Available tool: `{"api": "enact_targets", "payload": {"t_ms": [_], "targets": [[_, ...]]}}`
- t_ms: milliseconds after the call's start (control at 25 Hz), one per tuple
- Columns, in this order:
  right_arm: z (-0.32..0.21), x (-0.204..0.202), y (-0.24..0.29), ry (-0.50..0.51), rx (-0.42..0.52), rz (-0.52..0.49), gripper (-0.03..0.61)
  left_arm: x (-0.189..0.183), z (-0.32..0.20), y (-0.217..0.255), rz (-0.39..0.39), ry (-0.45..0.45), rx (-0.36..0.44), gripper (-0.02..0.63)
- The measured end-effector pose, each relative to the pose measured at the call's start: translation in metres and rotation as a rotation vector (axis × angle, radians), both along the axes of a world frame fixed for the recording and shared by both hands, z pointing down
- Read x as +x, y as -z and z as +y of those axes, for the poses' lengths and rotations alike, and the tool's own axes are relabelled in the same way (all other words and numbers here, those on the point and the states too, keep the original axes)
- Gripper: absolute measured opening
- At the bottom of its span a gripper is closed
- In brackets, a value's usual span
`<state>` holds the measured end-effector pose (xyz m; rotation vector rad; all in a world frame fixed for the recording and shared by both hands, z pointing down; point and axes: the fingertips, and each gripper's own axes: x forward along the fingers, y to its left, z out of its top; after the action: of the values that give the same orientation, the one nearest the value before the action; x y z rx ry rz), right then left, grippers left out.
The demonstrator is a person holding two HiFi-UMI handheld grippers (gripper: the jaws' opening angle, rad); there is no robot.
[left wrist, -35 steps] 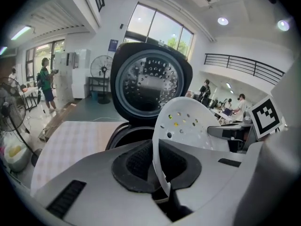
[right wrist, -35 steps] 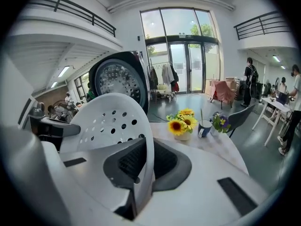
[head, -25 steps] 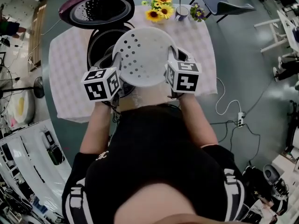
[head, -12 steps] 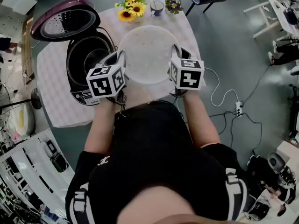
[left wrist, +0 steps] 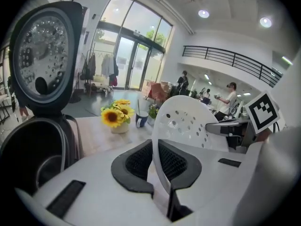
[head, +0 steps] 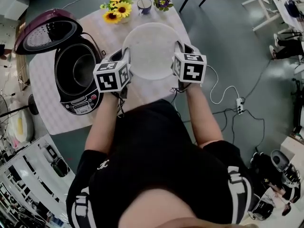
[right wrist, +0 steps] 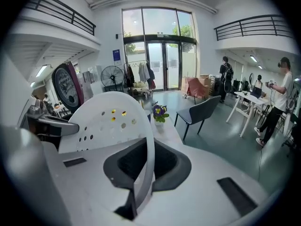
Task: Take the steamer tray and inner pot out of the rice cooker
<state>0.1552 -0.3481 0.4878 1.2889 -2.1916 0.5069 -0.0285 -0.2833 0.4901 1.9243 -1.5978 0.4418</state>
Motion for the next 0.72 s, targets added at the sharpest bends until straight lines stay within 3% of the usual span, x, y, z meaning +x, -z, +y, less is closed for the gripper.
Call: {"api": "enact_targets", "payload": {"t_ms": [480,720], "targets": [[-0.079,0.024,-0.057,-0.032,-0.051,-0.006,0.014,0.023,-0.082,-0.051,-0.035,-0.036,-0.016,0.028],[-0.112,0.026,-0.092,-0.019,-0.089,0.014,0.014,0.025,-0.118,-0.088,0.002,-0.028,-0.053,0.028]]}}
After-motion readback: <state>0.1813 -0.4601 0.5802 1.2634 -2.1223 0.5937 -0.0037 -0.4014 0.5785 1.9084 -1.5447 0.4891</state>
